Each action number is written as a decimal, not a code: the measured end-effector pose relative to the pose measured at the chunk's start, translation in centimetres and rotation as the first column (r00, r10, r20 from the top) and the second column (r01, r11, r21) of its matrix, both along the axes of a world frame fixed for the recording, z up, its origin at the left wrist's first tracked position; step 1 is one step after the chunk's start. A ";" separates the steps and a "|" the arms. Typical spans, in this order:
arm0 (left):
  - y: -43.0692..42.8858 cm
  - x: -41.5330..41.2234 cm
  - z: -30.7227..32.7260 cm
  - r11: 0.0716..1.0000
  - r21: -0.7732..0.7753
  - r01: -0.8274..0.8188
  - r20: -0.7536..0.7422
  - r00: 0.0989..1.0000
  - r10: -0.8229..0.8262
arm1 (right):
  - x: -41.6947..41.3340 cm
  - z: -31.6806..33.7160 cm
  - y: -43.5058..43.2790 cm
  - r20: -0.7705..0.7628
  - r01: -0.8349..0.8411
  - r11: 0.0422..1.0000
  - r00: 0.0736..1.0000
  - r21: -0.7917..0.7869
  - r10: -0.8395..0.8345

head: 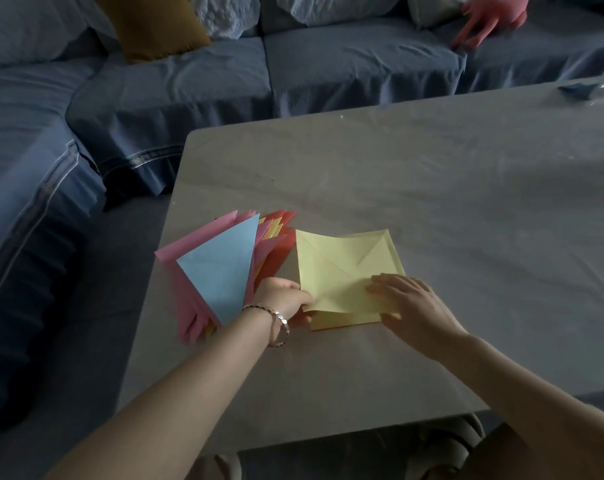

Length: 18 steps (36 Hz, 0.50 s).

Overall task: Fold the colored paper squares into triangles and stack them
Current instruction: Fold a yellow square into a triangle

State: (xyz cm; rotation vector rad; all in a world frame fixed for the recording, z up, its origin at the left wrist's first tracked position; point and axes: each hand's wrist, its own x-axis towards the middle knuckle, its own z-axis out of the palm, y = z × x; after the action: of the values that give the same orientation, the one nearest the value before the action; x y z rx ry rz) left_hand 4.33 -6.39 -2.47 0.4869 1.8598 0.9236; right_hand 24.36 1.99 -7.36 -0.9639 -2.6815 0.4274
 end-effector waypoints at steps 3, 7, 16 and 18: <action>-1.2 -1.2 0.3 0.997 -0.060 0.040 0.006 0.999 -0.040 | 1.4 0.4 0.5 -0.095 -0.035 0.999 0.995 0.002 0.035; -1.8 -2.3 -0.8 0.987 -0.132 0.094 -0.040 0.994 -0.100 | 1.8 0.8 0.4 -0.123 -0.211 0.976 0.972 -0.060 0.203; 0.3 -2.6 -1.3 0.993 -0.065 -0.103 -0.275 0.958 0.081 | 0.7 2.2 -1.2 0.034 -0.396 0.918 0.917 -0.034 0.397; 0.6 -2.4 -1.1 0.994 -0.040 -0.104 -0.348 0.934 0.083 | 0.4 3.1 -1.6 0.035 -0.375 0.919 0.924 -0.122 0.381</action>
State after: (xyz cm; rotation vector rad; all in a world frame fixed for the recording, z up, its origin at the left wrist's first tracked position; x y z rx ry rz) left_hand 1.90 -5.78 -3.58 0.5569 2.2399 0.8854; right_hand 24.79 0.37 -4.27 -0.4810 -2.9267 0.6439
